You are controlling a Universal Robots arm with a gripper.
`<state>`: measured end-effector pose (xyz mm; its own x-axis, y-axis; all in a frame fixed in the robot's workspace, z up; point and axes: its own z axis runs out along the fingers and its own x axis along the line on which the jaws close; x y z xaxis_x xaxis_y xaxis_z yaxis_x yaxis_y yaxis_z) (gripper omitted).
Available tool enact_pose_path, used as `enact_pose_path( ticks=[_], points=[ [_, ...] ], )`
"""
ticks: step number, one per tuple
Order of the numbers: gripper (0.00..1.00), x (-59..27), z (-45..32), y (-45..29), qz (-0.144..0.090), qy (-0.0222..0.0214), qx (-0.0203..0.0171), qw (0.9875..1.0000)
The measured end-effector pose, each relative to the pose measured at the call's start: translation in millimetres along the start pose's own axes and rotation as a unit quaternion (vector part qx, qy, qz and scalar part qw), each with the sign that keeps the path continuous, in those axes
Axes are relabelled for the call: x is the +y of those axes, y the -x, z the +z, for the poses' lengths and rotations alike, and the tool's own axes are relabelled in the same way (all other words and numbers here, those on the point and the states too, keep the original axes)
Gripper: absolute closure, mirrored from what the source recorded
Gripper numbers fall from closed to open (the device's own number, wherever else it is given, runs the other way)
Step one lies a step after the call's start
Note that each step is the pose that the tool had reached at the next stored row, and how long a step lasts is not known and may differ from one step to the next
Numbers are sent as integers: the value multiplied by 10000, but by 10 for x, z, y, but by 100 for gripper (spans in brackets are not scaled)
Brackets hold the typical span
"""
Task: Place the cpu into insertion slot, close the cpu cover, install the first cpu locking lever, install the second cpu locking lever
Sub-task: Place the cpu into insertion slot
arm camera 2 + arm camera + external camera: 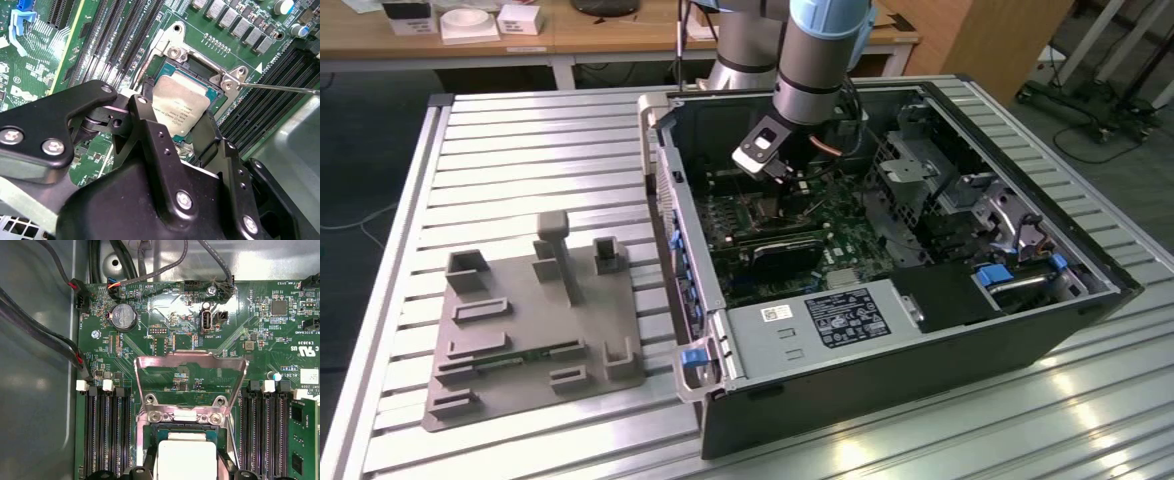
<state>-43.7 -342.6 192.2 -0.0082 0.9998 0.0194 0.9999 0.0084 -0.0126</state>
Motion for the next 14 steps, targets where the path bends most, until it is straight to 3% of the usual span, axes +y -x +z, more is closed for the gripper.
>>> enact_pose_path(
  ticks=[4, 5, 14],
  points=[
    [45, 0, 2, -1, 0, 1, 2, 10000],
    [38, 0, 2, 0, 0, 1, 1, 10000],
    [38, 1, 4, -5, 2, 1, 1, 10000]
  ],
)
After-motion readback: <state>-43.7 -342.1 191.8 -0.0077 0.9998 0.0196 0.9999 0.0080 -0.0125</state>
